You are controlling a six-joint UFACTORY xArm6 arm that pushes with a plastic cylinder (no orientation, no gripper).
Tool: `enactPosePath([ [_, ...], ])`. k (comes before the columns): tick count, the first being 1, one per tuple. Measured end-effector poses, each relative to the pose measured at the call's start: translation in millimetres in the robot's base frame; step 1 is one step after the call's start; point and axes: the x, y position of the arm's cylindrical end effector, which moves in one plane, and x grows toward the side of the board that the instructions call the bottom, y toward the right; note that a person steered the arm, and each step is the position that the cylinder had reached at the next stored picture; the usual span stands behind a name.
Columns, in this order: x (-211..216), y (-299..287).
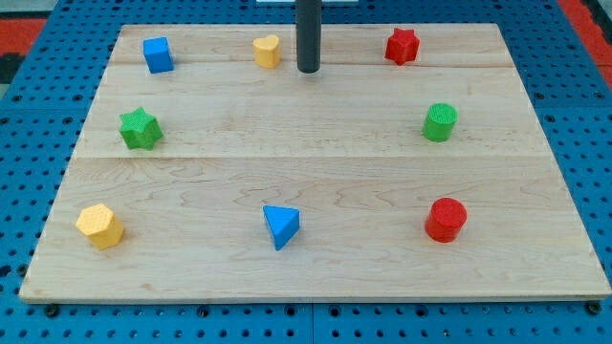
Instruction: Keep the red star at the center of the board
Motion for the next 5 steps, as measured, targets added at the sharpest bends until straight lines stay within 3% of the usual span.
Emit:
enactPosePath([
  [5,-0.8,12.3],
])
